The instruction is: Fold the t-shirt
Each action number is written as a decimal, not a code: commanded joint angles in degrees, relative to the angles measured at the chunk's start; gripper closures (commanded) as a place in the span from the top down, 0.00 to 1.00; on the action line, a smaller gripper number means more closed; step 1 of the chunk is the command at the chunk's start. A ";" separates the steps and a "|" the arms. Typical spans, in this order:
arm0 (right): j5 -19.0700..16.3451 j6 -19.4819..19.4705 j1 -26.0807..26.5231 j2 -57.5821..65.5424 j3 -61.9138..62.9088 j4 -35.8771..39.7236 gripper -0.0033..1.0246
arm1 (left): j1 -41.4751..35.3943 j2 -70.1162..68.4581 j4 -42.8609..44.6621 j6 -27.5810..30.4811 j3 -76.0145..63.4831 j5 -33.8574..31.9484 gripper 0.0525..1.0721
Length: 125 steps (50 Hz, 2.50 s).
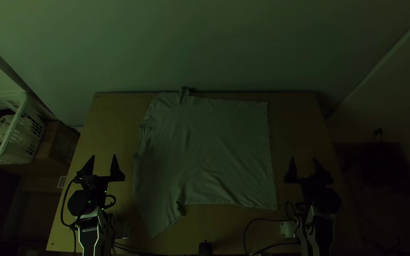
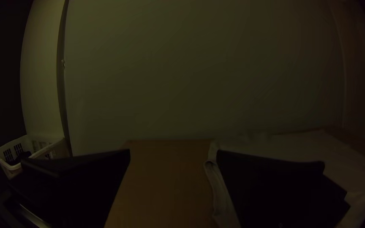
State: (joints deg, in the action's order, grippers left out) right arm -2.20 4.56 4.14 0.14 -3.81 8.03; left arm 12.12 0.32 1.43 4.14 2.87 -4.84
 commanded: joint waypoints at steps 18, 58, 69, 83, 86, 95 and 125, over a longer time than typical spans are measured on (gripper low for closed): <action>0.09 -0.16 -0.27 -0.32 0.47 1.28 0.96 | 0.36 -0.32 -1.17 0.69 -2.79 0.36 0.96; 0.09 -0.16 -0.27 -0.32 0.47 1.28 0.96 | 0.36 -0.32 -1.17 0.69 -2.79 0.36 0.96; 0.18 -0.16 -0.36 -0.32 0.47 1.28 0.96 | 0.36 -0.32 -1.17 0.78 -2.79 0.36 0.96; 0.70 -1.83 -0.89 -0.32 0.39 1.37 0.96 | 1.15 -0.32 -1.87 0.16 -2.70 3.00 0.96; 1.23 -1.74 -0.01 -0.41 0.39 1.37 0.96 | 2.12 -0.32 -2.22 0.25 -2.70 3.44 0.96; 1.41 -1.31 0.25 -0.49 -0.05 1.11 0.96 | 2.73 -0.49 -1.78 2.01 -2.52 3.44 0.96; 1.41 1.68 -1.68 14.01 -16.23 -11.37 0.96 | 0.71 19.37 -2.31 3.15 19.71 3.35 0.96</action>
State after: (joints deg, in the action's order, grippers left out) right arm -0.91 5.04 3.46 8.08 -15.14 -0.14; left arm 13.67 14.96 -2.09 6.28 16.75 -1.65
